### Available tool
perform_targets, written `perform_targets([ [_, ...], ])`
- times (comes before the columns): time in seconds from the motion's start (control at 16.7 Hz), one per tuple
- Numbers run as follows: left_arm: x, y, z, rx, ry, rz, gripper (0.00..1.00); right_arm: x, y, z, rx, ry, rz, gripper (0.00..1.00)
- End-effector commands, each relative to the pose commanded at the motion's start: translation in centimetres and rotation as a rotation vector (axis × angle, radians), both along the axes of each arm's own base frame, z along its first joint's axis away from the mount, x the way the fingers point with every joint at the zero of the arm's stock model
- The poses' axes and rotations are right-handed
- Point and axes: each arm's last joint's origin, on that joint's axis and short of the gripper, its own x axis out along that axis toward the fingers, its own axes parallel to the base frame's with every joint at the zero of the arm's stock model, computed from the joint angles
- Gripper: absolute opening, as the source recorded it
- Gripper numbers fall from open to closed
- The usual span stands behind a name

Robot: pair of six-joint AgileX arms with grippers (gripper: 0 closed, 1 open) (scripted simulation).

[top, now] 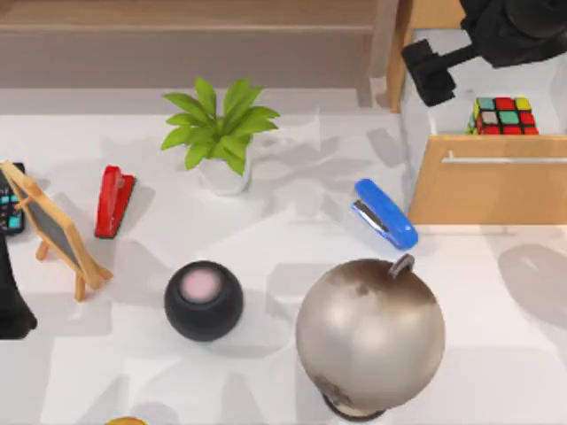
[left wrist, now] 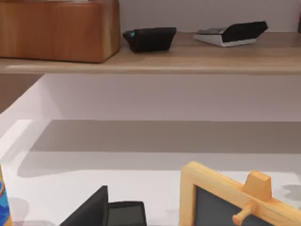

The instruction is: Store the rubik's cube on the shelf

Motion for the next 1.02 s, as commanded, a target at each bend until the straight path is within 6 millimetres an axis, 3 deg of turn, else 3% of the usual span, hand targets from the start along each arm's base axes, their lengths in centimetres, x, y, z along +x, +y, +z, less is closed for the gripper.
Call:
perform_targets([
  [0.24,0.0,0.0,0.0,0.000,0.000,0.000,1.00,3.0,-2.5,0.1,0.004,0.193,-0.225,1.00],
  [0.48,0.0,0.0,0.0,0.000,0.000,0.000,1.00,5.0,-4.5,-1.1,-0.009,0.330,-0.392,1.00],
  [1.02,0.0,0.0,0.0,0.000,0.000,0.000,1.00,6.0,-5.4,-2.0,-0.017,0.388,-0.471,1.00],
])
